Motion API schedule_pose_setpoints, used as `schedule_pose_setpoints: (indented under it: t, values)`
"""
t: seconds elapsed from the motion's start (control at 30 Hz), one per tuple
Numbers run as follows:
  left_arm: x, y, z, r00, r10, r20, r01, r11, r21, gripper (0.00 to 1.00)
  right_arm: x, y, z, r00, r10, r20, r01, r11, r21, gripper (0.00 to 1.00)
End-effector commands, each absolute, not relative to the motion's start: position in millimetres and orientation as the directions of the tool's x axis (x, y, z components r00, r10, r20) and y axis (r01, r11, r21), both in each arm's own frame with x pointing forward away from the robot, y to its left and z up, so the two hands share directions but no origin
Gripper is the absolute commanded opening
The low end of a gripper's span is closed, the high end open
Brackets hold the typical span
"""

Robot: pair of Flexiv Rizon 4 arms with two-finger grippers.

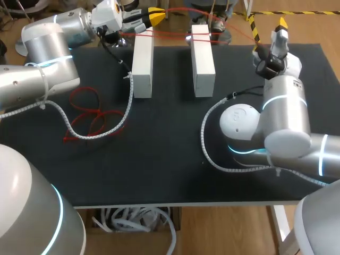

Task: Grab the tape and strap the tape.

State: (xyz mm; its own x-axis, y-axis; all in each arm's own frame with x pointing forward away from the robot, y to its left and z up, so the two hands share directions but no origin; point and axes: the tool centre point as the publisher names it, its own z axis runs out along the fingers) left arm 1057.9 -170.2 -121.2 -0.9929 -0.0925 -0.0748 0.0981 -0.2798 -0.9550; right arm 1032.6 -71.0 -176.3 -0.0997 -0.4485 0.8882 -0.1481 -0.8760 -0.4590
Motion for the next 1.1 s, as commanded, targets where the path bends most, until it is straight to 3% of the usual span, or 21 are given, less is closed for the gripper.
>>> schedule_pose_setpoints:
  t: [0.03, 0.23, 0.83, 1.1]
  values:
    - [1058.2, -170.7, -122.6, -0.993, -0.093, -0.077, 0.101, -0.283, -0.954, 0.00, 1033.9, -69.5, -175.4, -0.097, -0.443, 0.891, -0.161, -0.877, -0.453, 0.48]
    - [1058.2, -170.7, -122.6, -0.993, -0.093, -0.077, 0.101, -0.283, -0.954, 0.00, 1031.3, -72.2, -175.9, -0.091, -0.437, 0.895, -0.164, -0.880, -0.447, 0.40]
    - [1058.2, -170.7, -122.6, -0.993, -0.093, -0.077, 0.101, -0.283, -0.954, 0.00, 1023.8, -75.5, -177.6, -0.065, -0.429, 0.901, -0.153, -0.888, -0.434, 0.36]
    - [1058.2, -170.7, -122.6, -0.993, -0.093, -0.077, 0.101, -0.283, -0.954, 0.00, 1028.7, -74.3, -177.3, -0.076, -0.432, 0.898, -0.159, -0.884, -0.439, 0.29]
